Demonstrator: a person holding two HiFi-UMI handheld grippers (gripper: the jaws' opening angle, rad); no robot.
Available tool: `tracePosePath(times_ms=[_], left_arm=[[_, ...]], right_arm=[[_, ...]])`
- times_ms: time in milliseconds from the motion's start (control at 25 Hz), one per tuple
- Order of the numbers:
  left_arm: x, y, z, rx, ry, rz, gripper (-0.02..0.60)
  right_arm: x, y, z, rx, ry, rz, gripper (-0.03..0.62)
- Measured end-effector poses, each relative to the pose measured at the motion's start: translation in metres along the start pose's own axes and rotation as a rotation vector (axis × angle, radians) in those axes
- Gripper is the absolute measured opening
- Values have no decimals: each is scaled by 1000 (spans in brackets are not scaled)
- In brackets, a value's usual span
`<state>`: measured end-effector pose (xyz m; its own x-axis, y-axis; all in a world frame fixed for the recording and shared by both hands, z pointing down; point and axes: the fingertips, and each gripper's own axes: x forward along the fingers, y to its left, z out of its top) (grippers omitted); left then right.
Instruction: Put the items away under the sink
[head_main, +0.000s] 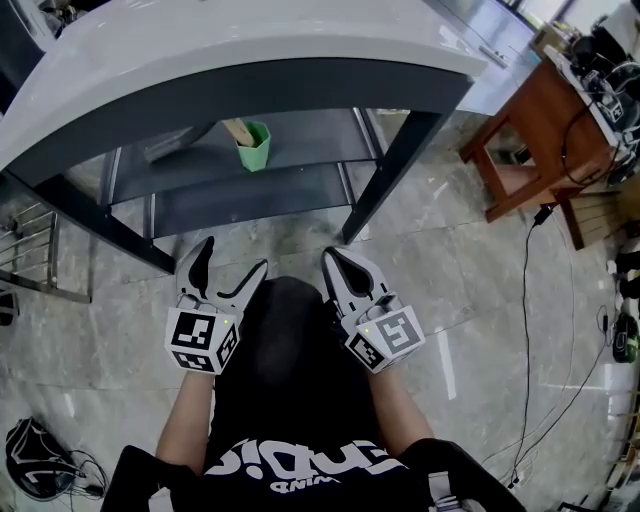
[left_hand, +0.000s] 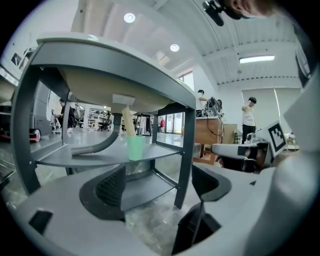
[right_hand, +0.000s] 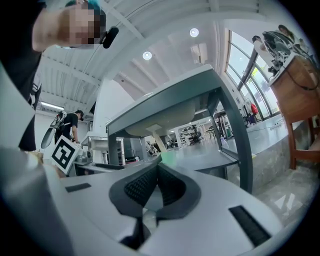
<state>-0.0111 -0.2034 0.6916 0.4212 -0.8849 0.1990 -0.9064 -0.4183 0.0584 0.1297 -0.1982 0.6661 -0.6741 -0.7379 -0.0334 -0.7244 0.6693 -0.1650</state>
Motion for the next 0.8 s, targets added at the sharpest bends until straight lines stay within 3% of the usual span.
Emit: tracePosePath(times_ms=[80, 120, 240, 360, 640, 800], left_arm=[[-9, -1, -1, -2, -9, 14, 412], [-13, -1, -2, -1, -16, 17, 369], [-20, -3, -3, 26, -43, 16, 168], [-23, -3, -5, 25, -50, 5, 45], [-9, 4, -2, 39, -36, -60, 20], [2, -2, 26, 44, -16, -130, 20]], right_arm=[[-2, 2, 0, 8, -2, 1, 18], [-3, 3, 1, 10, -4, 0, 18], [-4, 6, 0, 22, -5, 0, 18], [0, 9, -6, 35, 0, 12, 18], [23, 20, -13, 43, 28, 48, 18], [43, 28, 13, 48, 54, 78, 18]])
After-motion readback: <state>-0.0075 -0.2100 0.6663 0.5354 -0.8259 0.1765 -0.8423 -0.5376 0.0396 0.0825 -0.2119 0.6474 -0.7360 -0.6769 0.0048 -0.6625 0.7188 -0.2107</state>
